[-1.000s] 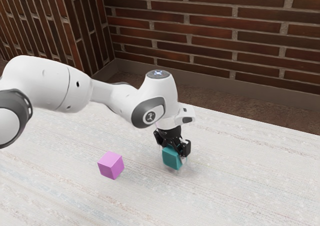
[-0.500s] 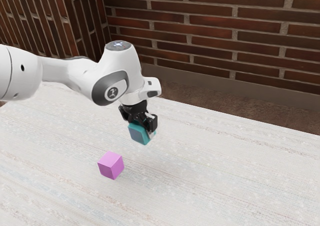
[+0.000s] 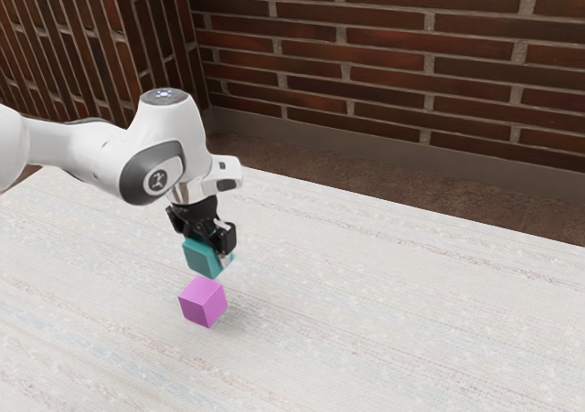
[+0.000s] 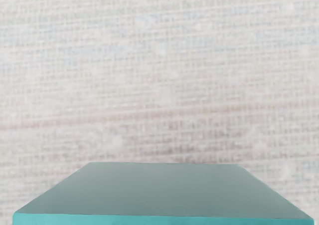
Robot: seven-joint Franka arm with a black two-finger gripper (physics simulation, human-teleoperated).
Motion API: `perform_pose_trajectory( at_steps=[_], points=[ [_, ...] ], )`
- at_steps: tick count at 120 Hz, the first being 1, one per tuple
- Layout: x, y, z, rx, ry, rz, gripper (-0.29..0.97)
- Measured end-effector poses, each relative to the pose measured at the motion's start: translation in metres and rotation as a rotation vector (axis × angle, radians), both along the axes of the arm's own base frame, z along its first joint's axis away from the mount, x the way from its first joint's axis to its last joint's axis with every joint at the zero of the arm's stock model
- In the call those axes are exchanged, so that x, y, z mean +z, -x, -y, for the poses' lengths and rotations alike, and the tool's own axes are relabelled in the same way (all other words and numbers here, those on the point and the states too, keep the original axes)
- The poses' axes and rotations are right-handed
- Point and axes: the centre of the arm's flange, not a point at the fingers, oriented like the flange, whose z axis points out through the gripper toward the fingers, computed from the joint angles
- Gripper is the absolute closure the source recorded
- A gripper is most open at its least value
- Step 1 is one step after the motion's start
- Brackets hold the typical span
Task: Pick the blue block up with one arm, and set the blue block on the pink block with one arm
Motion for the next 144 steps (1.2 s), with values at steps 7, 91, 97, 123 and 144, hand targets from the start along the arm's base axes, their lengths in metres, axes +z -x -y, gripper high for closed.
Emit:
perform_pose_trajectory(
  at_steps=[7, 91, 97, 123, 144],
  points=[
    [0.001, -0.001, -0.006, -0.004, -0.001, 0.002, 0.28],
    [-0.026, 0.023, -0.015, -0.068, -0.007, -0.043, 0.29],
    [-0.028, 0.026, -0.011, -0.073, -0.007, -0.047, 0.29],
    [-0.027, 0.027, -0.007, -0.060, -0.007, -0.043, 0.28],
    [-0.027, 0.026, -0.018, -0.019, -0.006, -0.042, 0.28]
  ],
)
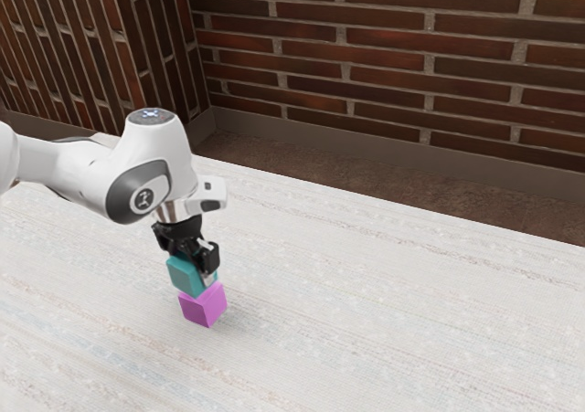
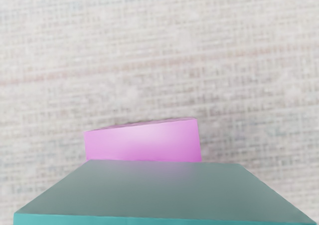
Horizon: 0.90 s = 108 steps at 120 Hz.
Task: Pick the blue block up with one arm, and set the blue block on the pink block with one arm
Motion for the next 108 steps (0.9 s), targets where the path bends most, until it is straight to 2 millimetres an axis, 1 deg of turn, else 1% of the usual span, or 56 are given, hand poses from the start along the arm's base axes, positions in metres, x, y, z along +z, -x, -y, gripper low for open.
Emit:
perform_pose_trajectory(
  at_steps=[18, 36, 46, 83, 108],
  points=[
    [0.001, -0.001, -0.003, 0.037, 0.003, 0.005, 0.28],
    [0.001, -0.001, 0.003, 0.059, 0.005, 0.006, 0.26],
    [0.001, -0.001, 0.007, 0.068, 0.006, 0.006, 0.28],
    [-0.016, 0.000, 0.013, 0.100, 0.003, -0.025, 0.27],
    [-0.019, 0.000, 0.014, 0.112, 0.001, -0.031, 0.28]
  ],
)
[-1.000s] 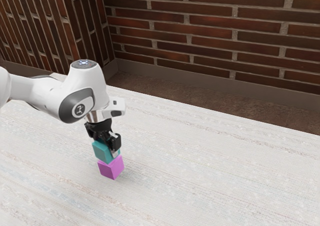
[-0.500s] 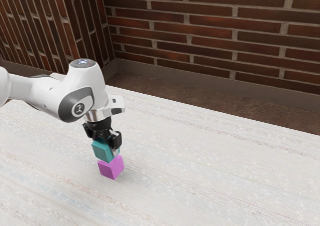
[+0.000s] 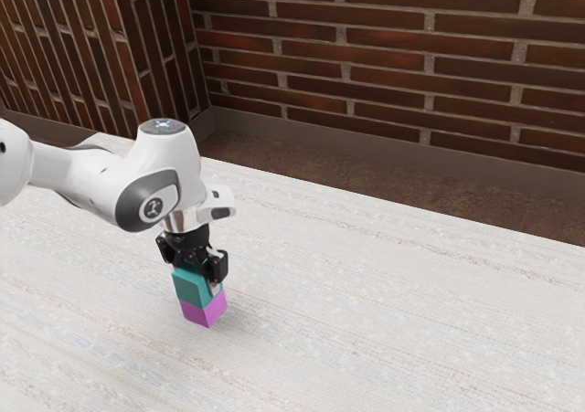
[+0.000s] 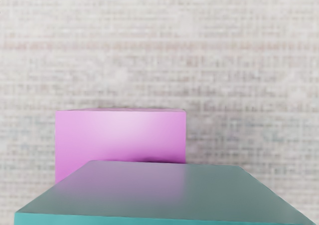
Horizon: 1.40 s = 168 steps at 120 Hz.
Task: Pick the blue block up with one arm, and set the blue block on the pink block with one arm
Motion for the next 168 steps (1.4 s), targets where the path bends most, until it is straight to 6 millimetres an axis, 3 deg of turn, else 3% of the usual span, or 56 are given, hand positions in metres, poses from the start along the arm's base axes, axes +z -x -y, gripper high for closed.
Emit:
perform_pose_trajectory(
  at_steps=[104, 168],
  points=[
    [0.005, -0.001, -0.006, 0.012, -0.003, 0.008, 0.28],
    [0.013, -0.013, -0.015, -0.009, 0.001, 0.027, 0.27]
  ],
)
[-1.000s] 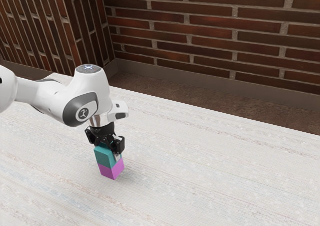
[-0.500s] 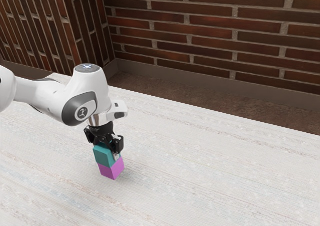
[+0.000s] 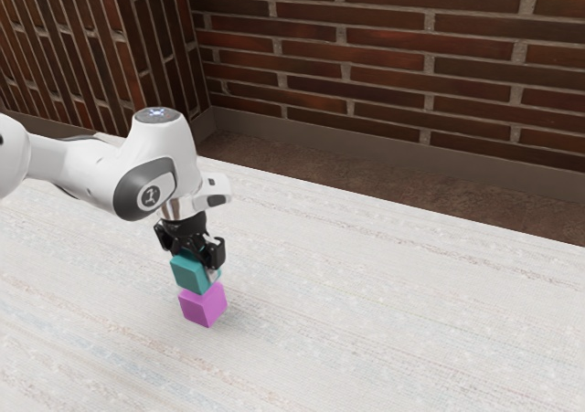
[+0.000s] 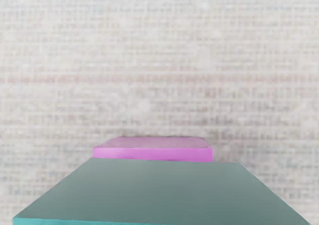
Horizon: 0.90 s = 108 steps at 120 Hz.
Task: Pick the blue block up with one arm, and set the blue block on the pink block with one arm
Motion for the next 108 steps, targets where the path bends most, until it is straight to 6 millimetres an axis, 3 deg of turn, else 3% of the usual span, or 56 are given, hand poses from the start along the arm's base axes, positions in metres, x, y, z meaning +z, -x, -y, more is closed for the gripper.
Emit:
perform_pose_trajectory(
  at_steps=[48, 108],
  points=[
    [-0.011, -0.001, -0.031, 0.043, 0.000, -0.020, 0.28],
    [-0.009, -0.001, -0.019, 0.011, 0.002, -0.017, 0.27]
  ],
)
